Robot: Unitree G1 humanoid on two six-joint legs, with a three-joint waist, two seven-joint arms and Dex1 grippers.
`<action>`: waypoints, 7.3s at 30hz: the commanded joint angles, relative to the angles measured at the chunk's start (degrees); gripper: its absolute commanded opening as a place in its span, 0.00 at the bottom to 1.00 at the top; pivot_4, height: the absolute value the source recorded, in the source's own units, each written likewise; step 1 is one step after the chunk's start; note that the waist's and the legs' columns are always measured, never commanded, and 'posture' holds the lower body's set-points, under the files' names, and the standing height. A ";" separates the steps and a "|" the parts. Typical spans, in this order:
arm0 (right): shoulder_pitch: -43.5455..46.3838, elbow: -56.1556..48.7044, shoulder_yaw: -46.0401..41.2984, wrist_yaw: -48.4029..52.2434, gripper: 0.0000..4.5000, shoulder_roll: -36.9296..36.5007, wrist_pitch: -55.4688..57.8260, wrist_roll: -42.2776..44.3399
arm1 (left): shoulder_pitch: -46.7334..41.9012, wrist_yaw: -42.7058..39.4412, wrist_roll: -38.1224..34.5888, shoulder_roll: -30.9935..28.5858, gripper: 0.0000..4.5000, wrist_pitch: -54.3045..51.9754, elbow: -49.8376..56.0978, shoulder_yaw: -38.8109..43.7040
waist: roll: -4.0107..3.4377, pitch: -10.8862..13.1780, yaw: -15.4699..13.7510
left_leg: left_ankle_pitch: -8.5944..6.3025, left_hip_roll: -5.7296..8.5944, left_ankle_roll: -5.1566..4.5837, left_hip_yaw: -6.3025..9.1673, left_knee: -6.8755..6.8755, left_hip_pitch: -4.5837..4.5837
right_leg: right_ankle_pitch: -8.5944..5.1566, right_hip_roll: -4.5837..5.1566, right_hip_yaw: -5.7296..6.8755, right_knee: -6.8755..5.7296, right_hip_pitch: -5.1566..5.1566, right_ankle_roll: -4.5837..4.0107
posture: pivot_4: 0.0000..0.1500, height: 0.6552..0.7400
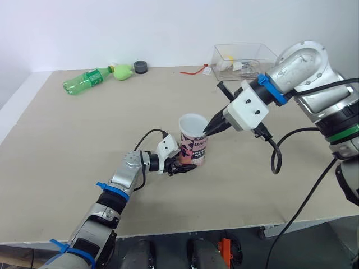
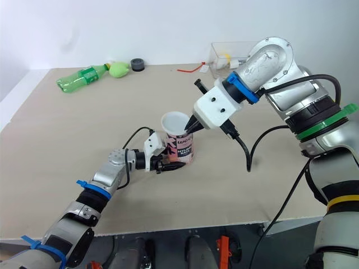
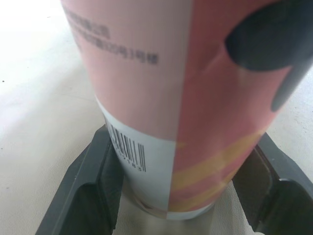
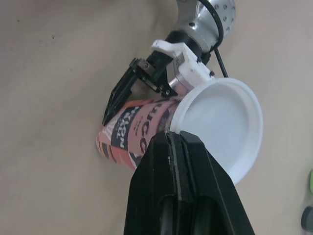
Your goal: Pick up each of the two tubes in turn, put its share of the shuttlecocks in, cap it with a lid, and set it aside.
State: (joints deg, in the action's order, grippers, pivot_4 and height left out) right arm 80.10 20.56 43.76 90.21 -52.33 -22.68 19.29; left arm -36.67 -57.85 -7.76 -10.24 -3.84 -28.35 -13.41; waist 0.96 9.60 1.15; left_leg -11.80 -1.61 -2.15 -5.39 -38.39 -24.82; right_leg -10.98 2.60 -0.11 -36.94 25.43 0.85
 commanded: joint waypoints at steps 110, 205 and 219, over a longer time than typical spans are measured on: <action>-13.95 1.39 -17.05 2.28 0.01 14.97 19.82 -12.17 | 0.74 -1.14 -0.59 -1.01 0.60 -1.29 3.08 0.42 | 0.05 -0.07 0.12 | -0.06 -0.15 0.04 0.17 -0.02 0.14 | 0.05 -0.20 0.24 -0.05 -0.17 0.04 | 1.00 1.00; -4.76 16.54 -4.93 1.73 0.01 21.31 -3.64 -31.48 | 0.61 -2.67 -1.53 0.41 0.60 -2.39 5.60 0.61 | 0.54 -0.75 0.12 | -0.08 -0.26 0.10 0.11 0.21 0.47 | -0.28 -0.06 0.19 -0.09 -0.27 -0.30 | 1.00 1.00; -4.64 2.76 4.02 2.29 0.01 16.23 13.64 -7.02 | 0.56 -2.89 -1.39 0.11 0.60 -2.16 4.80 0.56 | 0.60 -0.91 0.00 | -0.11 -0.14 0.15 0.15 0.70 0.61 | -0.43 0.28 0.35 -0.08 -0.31 -0.83 | 1.00 1.00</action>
State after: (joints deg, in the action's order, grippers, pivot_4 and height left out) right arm 78.96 26.32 40.25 89.63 -37.65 -11.91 9.98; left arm -35.02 -60.54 -7.77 -10.79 -6.42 -26.32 -13.34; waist 1.57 8.69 1.15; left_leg -11.93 -1.74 -1.94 -5.24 -37.66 -24.22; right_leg -11.46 2.90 0.25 -37.02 25.13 0.03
